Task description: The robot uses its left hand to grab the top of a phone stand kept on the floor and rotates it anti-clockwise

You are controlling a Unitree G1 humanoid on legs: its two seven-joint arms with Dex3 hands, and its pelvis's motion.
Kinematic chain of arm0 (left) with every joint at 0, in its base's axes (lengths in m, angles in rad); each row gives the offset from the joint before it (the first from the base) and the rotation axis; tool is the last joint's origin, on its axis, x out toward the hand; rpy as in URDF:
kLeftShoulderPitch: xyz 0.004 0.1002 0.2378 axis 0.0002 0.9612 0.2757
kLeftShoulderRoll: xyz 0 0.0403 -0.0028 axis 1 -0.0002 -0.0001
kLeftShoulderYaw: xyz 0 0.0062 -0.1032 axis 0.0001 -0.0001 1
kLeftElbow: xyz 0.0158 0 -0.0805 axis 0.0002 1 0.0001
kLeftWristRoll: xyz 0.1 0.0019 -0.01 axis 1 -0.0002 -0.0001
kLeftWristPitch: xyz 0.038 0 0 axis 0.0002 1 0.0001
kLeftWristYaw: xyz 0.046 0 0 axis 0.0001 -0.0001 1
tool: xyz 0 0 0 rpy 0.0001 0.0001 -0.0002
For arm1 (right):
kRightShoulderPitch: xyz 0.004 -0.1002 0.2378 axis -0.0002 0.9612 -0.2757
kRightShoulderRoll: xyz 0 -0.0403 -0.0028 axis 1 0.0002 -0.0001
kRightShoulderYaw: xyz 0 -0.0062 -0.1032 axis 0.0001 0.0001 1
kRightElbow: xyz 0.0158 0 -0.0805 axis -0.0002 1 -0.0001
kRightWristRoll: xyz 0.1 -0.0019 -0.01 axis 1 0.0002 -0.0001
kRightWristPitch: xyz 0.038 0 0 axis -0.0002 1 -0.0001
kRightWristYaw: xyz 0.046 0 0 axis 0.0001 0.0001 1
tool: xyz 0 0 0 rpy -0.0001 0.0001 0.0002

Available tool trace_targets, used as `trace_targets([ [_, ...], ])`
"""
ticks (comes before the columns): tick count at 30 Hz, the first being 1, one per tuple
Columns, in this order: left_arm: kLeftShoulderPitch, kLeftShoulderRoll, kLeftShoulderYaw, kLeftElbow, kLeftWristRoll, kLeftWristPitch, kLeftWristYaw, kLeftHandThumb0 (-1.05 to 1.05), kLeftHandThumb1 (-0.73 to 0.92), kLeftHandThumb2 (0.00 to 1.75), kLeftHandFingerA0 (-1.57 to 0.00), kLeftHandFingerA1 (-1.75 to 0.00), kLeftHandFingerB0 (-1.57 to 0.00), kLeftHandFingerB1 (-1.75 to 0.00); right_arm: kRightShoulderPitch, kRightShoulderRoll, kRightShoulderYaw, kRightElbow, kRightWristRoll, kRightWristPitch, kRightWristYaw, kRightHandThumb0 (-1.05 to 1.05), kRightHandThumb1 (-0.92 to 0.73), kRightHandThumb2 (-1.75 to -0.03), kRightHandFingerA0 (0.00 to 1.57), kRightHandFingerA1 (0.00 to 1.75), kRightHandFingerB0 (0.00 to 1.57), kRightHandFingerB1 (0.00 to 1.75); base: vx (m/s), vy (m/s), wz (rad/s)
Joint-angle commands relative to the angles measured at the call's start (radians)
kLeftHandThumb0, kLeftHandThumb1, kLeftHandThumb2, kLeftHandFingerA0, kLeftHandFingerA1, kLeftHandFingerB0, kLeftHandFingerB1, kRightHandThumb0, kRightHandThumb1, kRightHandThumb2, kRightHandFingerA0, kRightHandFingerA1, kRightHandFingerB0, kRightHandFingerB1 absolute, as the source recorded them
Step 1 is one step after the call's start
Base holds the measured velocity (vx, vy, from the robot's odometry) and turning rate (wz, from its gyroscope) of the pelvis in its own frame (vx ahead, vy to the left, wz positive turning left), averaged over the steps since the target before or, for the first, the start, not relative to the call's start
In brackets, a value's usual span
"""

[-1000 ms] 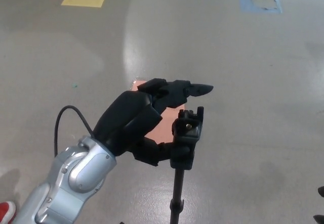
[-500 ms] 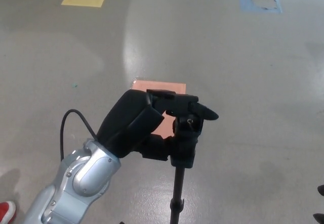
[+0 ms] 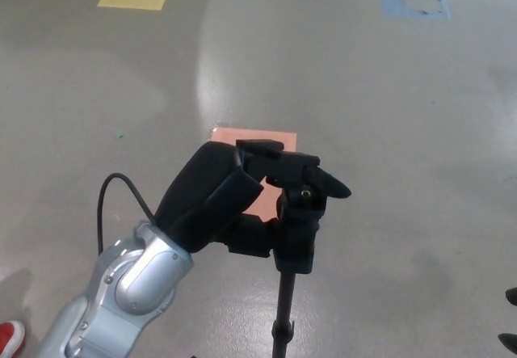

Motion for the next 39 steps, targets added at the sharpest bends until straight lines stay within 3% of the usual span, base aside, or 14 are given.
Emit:
trace_targets([
  [1, 0.0, -0.006, 0.015, -0.016, -0.054, 0.016, -0.021, -0.14, 0.69, 0.61, -0.83, -1.13, -0.88, -0.5, -0.015, -0.022, 0.0, 0.003, -0.006, 0.009, 0.009, -0.32, -0.66, -0.62, 0.42, 0.38, 0.09, 0.22, 0.0, 0.0, 0.0],
  [2, 0.002, -0.011, 0.016, -0.018, -0.077, 0.026, -0.034, -0.14, 0.7, 0.61, -0.87, -1.01, -0.87, -0.5, -0.016, -0.022, -0.002, 0.004, -0.004, 0.011, 0.012, -0.31, -0.67, -0.6, 0.44, 0.38, 0.09, 0.25, 0.0, 0.0, 0.0],
  [5, 0.006, -0.02, 0.02, -0.02, -0.12, 0.04, -0.057, -0.13, 0.7, 0.61, -0.88, -1.02, -0.86, -0.5, -0.02, -0.022, -0.002, 0.004, -0.002, 0.011, 0.016, -0.31, -0.66, -0.62, 0.41, 0.39, 0.09, 0.21, 0.0, 0.0, 0.0],
  [8, 0.011, -0.037, 0.026, -0.029, -0.19, 0.078, -0.097, -0.12, 0.7, 0.61, -0.9, -0.99, -0.85, -0.51, -0.024, -0.02, -0.003, 0.005, -0.002, 0.021, 0.009, -0.32, -0.65, -0.61, 0.47, 0.39, 0.1, 0.23, 0.0, 0.0, 0.0],
  [9, 0.014, -0.045, 0.032, -0.034, -0.242, 0.115, -0.133, -0.16, 0.7, 0.62, -0.96, -0.57, -0.83, -0.5, -0.025, -0.02, -0.005, 0.005, 0.0, 0.02, 0.012, -0.31, -0.67, -0.6, 0.44, 0.38, 0.08, 0.25, 0.0, 0.0, 0.0],
  [10, 0.014, -0.052, 0.038, -0.034, -0.279, 0.144, -0.155, -0.17, 0.7, 0.62, -0.92, -0.48, -0.84, -0.48, -0.025, -0.021, -0.005, 0.005, 0.0, 0.02, 0.013, -0.31, -0.65, -0.61, 0.47, 0.4, 0.09, 0.22, 0.0, 0.0, 0.0],
  [20, 0.01, -0.089, 0.072, -0.054, -0.38, 0.285, -0.214, -0.24, 0.7, 0.62, -0.98, -0.49, -0.85, -0.47, -0.03, -0.022, 0.006, 0.007, -0.011, 0.022, 0.007, -0.33, -0.67, -0.62, 0.47, 0.39, 0.09, 0.22, 0.0, 0.0, 0.0],
  [39, 0.02, -0.124, 0.093, -0.137, -0.44, 0.465, -0.254, -0.19, 0.7, 0.61, -0.95, -0.5, -0.85, -0.5, -0.045, -0.02, 0.009, 0.009, -0.012, 0.029, 0.005, -0.34, -0.68, -0.64, 0.5, 0.41, 0.09, 0.2, 0.0, 0.0, 0.0],
])
